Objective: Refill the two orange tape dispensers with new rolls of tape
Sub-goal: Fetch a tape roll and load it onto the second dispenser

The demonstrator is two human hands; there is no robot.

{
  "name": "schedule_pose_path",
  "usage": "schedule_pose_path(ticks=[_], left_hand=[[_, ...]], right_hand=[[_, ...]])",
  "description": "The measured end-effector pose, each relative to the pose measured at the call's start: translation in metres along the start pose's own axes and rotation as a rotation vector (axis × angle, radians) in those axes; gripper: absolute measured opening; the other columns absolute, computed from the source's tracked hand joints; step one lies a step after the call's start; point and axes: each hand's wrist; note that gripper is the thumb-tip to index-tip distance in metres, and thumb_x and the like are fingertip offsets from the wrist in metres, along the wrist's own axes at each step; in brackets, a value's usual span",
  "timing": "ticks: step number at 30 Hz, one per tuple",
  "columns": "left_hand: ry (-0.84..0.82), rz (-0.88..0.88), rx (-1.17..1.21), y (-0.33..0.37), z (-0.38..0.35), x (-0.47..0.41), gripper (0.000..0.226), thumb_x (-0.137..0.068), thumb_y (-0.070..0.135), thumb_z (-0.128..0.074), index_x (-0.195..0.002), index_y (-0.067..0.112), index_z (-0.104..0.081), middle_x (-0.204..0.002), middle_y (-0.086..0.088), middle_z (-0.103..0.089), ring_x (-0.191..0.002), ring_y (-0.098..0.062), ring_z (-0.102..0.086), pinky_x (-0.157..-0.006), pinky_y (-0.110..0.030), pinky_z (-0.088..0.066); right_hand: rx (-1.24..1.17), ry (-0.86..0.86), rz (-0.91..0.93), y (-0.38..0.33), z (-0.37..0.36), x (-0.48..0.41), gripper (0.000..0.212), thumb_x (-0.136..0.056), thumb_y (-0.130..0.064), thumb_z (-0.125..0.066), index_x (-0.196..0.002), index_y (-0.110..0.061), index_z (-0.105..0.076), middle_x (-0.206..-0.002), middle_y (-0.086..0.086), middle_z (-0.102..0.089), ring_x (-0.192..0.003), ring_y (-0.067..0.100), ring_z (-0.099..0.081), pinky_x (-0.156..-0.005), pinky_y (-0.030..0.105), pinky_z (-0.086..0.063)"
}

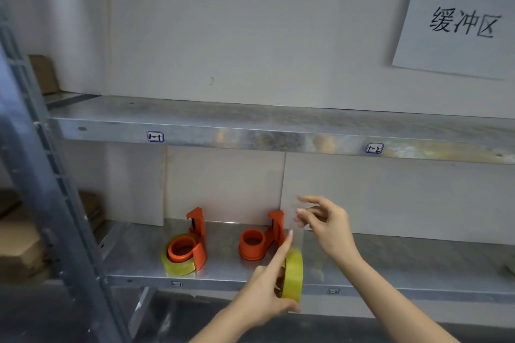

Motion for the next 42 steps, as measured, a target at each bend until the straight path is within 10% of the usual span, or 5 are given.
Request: schedule_pose_path(ticks=[16, 22, 32, 36, 42], left_hand=[[-0.014, -0.039, -0.002, -0.008, 0.002, -0.001, 0.117, -0.074, 0.029, -0.083, -0.137, 0.071, 0.007, -0.115, 0.013, -0.051, -0.09, -0.004, -0.052, -0.075, 0.004, -0.04], [0.073, -0.065, -0.011, -0.02, -0.004, -0.006, 0.068, -0.096, 0.051, -0.048, -0.133, 0.076, 0.004, -0.094, -0.013, -0.065, -0.069, -0.013, -0.049, -0.079, -0.032, -0.049], [0.051, -0.11, 0.01, -0.037, 0.012, -0.019, 0.071, -0.096, 0.042, -0.054, -0.135, 0.074, -0.002, -0.085, -0.016, -0.056, -0.07, -0.019, -0.049, -0.077, -0.032, -0.048], [0.05, -0.112, -0.112, -0.041, 0.025, -0.027, 0.071, -0.096, 0.047, -0.051, -0.135, 0.074, 0.002, -0.107, -0.002, -0.06, -0.103, -0.028, -0.061, -0.098, -0.04, -0.049], [0.054, -0.136, -0.223, -0.051, 0.043, -0.036, 0.072, -0.093, 0.056, -0.05, -0.136, 0.072, 0.006, -0.125, 0.001, -0.063, -0.089, -0.012, -0.06, -0.088, -0.034, -0.049]], right_hand=[[0.007, 0.016, -0.016, 0.004, -0.008, -0.007, 0.021, -0.082, -0.004, -0.069, -0.102, -0.009, -0.064, -0.067, 0.009, -0.074, -0.066, 0.022, -0.071, -0.074, 0.034, -0.057], [0.062, -0.031, -0.011, 0.002, -0.01, -0.006, 0.02, -0.082, -0.006, -0.069, -0.101, -0.011, -0.064, -0.069, 0.007, -0.075, -0.067, 0.016, -0.071, -0.075, 0.032, -0.057], [0.111, -0.039, -0.044, 0.006, -0.018, -0.012, 0.022, -0.082, -0.012, -0.07, -0.103, -0.014, -0.062, -0.074, -0.005, -0.077, -0.075, 0.011, -0.073, -0.081, 0.037, -0.057], [0.111, -0.024, -0.046, 0.006, -0.022, -0.02, 0.017, -0.082, -0.012, -0.07, -0.094, -0.02, -0.062, -0.074, -0.005, -0.077, -0.076, 0.01, -0.073, -0.083, 0.039, -0.057], [0.102, -0.018, -0.047, 0.007, -0.027, -0.029, 0.021, -0.082, -0.009, -0.069, -0.103, -0.011, -0.062, -0.076, -0.003, -0.077, -0.076, 0.009, -0.073, -0.081, 0.032, -0.057]])
Point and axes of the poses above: each hand's wrist, its own x-axis away from the middle knuckle, its own z-axis out of the back of the hand, y = z × x
